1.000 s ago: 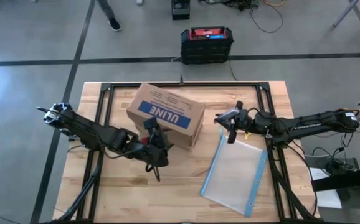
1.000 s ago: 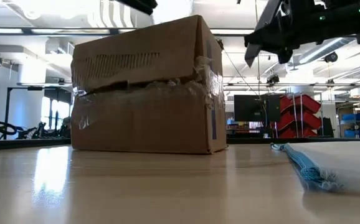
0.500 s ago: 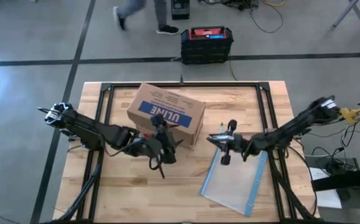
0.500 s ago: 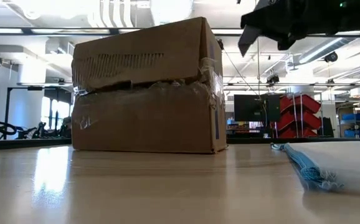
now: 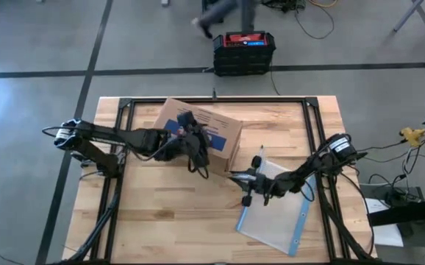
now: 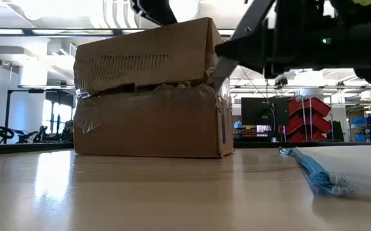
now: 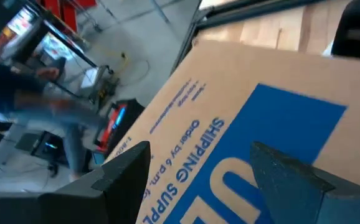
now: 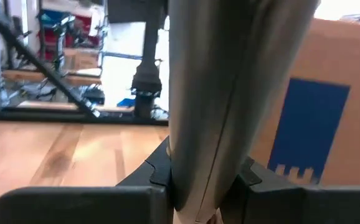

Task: Pack items into zip bag
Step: Open the cardboard box using a gray knife

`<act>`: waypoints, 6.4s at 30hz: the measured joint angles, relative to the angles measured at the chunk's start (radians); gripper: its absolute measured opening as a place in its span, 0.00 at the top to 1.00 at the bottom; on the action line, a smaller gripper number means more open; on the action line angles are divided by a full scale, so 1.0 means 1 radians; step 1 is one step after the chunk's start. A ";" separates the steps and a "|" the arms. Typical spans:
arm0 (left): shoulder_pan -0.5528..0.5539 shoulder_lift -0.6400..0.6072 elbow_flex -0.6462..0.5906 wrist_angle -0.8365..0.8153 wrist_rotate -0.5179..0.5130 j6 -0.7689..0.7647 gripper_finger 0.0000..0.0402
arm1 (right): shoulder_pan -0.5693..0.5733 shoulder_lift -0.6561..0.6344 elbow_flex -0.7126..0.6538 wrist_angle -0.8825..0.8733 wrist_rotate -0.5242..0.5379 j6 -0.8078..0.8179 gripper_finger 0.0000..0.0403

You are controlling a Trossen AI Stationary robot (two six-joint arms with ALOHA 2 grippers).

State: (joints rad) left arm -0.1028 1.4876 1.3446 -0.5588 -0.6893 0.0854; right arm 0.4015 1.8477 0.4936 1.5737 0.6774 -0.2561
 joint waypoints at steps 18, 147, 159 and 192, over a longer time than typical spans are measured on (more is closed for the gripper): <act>0.022 -0.005 -0.051 -0.004 -0.005 -0.077 0.36 | -0.095 0.042 0.031 0.000 -0.053 -0.026 0.86; 0.219 -0.236 -0.246 -0.560 0.734 -0.646 0.70 | -0.809 -0.772 0.222 -1.548 -0.232 -0.099 0.86; -0.006 -0.249 0.014 -0.789 0.293 -0.606 0.71 | -0.692 -1.122 0.221 -1.951 -0.451 0.270 0.86; 0.156 -0.289 -0.223 -0.455 0.499 -0.422 0.71 | -0.677 -0.595 0.290 -1.551 -0.476 0.047 0.86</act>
State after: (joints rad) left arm 0.0535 1.1984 1.1218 -1.0139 -0.1898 -0.3364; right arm -0.2758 1.2524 0.7833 0.0223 0.2017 -0.2090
